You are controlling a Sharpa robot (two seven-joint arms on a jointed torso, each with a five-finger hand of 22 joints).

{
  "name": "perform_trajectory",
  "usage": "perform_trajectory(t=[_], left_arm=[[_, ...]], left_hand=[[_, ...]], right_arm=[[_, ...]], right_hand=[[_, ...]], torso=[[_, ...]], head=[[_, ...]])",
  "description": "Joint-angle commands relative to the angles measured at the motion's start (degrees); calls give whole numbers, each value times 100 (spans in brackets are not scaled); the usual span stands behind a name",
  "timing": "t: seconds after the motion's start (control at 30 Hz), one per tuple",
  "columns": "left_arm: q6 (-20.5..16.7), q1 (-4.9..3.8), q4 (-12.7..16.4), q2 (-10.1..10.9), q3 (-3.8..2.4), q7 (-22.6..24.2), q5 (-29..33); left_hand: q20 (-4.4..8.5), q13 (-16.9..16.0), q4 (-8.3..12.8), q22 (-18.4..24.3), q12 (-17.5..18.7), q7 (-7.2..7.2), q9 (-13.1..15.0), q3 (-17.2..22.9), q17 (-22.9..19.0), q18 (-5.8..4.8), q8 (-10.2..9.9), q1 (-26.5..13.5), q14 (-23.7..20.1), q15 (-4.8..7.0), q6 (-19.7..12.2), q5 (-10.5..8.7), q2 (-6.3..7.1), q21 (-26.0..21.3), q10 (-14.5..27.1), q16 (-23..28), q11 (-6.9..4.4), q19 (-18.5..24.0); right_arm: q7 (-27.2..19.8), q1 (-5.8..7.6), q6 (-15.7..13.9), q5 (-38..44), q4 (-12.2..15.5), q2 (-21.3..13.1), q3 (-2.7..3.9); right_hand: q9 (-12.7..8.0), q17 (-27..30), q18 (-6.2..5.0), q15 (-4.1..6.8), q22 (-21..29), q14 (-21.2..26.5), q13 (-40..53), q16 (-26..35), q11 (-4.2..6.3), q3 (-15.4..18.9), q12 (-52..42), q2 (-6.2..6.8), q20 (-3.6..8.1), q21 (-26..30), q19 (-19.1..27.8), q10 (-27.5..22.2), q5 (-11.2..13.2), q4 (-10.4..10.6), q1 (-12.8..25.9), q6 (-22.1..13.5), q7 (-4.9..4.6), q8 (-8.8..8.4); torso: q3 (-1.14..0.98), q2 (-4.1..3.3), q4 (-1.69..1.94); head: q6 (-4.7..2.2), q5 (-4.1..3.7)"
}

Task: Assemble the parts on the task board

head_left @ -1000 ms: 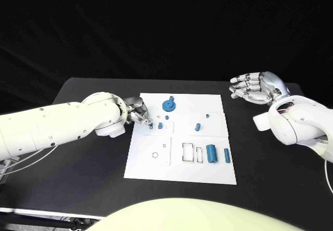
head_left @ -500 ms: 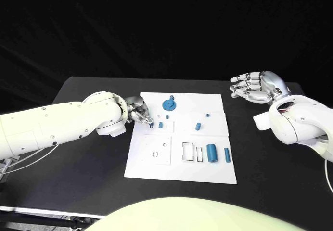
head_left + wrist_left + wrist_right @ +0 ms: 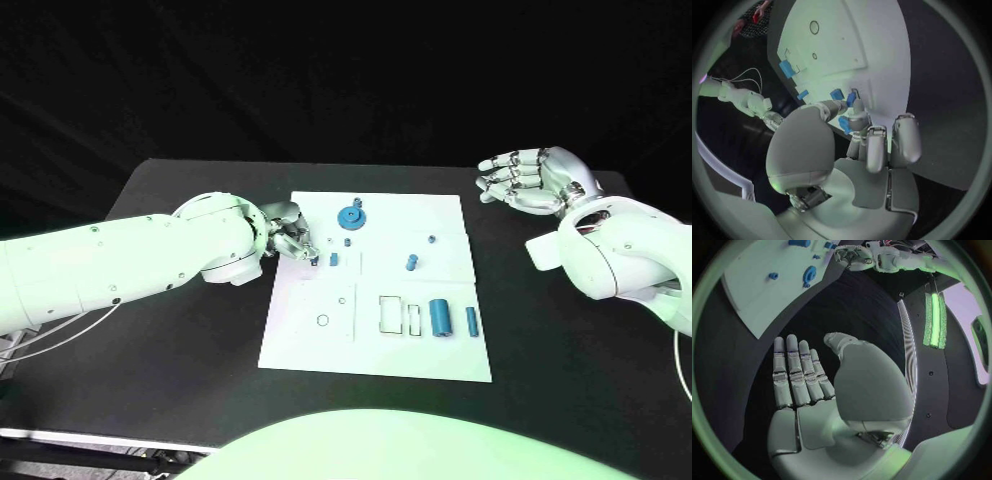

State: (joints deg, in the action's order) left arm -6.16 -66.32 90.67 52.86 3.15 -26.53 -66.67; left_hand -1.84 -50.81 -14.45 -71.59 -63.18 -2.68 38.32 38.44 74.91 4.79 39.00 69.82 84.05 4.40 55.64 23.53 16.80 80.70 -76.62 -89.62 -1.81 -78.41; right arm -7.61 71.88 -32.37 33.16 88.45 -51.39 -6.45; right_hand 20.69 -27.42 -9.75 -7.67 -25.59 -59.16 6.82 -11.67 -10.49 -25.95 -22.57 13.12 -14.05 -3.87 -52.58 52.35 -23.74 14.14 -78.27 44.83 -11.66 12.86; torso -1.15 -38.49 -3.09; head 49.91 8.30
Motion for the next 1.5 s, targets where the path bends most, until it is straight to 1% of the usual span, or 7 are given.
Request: perform_trajectory(t=[0.03, 0.37, 0.47, 0.7, 1.0, 1.37, 1.5], left_arm=[[80, 7, -12, -14, -3, 82, -160], [156, 11, -38, -32, -3, 86, -246], [243, 12, -47, -33, -3, 91, -196], [407, 13, -56, -20, -3, 99, -78], [524, 12, -64, -23, -3, 92, 33], [502, 12, -92, -29, -3, 93, 89], [463, 12, -113, -31, -4, 100, 119]], left_hand=[[6, -4, 1248, -11, -23, 9, 10, 1265, 1383, -65, 6, 20, 556, 36, 22, 27, -19, 40, -39, 38, 0, -27], [6, -4, 1248, -11, -23, 9, 10, 1265, 1383, -65, 6, 20, 556, 36, 22, 27, -19, 40, -39, 38, 0, -27], [8, -17, 1254, -16, -30, 9, 11, 1267, 1380, -66, 3, 16, 555, 37, 24, 32, -18, 42, -45, 39, -1, -30], [8, -22, 1258, -22, -33, 10, 11, 1268, 1391, -67, 2, 14, 559, 37, 26, 34, -17, 46, -47, 33, -1, -34], [8, -22, 1258, -22, -33, 10, 11, 1268, 1391, -67, 2, 14, 559, 37, 26, 34, -17, 46, -47, 33, -1, -34], [9, -29, 1264, -29, -36, 11, 12, 1270, 1394, -69, 0, 11, 560, 38, 28, 41, -15, 49, -50, 31, -2, -37], [10, -29, 1269, -27, -36, 11, 12, 1271, 1387, -68, -2, 8, 558, 39, 31, 47, -14, 49, -51, 35, -3, -36]], right_arm=[[-39, -2, 71, 6, -4, 2, 2], [-40, -4, 79, 6, -10, 3, 2], [-40, -6, 83, 6, -13, 3, 2], [-42, -11, 87, 5, -20, 8, 2], [-44, -19, 98, 5, -29, 12, 2], [-50, -22, 97, 0, -53, 8, 2], [-53, -24, 95, -1, -56, 9, 2]], right_hand=[[-6, 9, -64, 3, 14, 10, -11, 18, -9, 3, -16, -10, 0, 21, 38, -35, -41, -31, 58, -38, -281, 20], [-6, 9, -64, 3, 14, 10, -11, 18, -9, 3, -16, -10, 0, 21, 38, -35, -41, -31, 58, -38, -281, 20], [-6, 9, -64, 3, 14, 10, -11, 18, -9, 3, -16, -10, 0, 21, 38, -35, -41, -31, 58, -38, -281, 20], [-6, 9, -64, 3, 14, 10, -11, 18, -9, 3, -16, -10, 0, 21, 38, -35, -41, -31, 58, -38, -281, 20], [-8, 14, -65, 3, 28, 7, -22, 26, -9, 3, -20, -13, -2, 20, 39, -36, -42, -33, 59, -39, -281, 22], [-8, 17, -65, 2, 34, 9, -26, 31, -10, 2, -20, -14, -3, 20, 41, -39, -43, -34, 60, -40, -281, 23], [-9, 19, -65, 1, 37, 10, -29, 34, -10, 2, -20, -15, -4, 20, 42, -41, -44, -35, 59, -41, -281, 23]], torso=[[-3, -2, -1], [-2, 0, -2], [0, 0, 3], [-3, -4, 9], [-3, 3, -2], [-6, 1, -2], [-1, 2, -6]], head=[[9, -1], [9, 1], [9, -9], [9, 8], [9, 24], [9, 25], [9, 22]])
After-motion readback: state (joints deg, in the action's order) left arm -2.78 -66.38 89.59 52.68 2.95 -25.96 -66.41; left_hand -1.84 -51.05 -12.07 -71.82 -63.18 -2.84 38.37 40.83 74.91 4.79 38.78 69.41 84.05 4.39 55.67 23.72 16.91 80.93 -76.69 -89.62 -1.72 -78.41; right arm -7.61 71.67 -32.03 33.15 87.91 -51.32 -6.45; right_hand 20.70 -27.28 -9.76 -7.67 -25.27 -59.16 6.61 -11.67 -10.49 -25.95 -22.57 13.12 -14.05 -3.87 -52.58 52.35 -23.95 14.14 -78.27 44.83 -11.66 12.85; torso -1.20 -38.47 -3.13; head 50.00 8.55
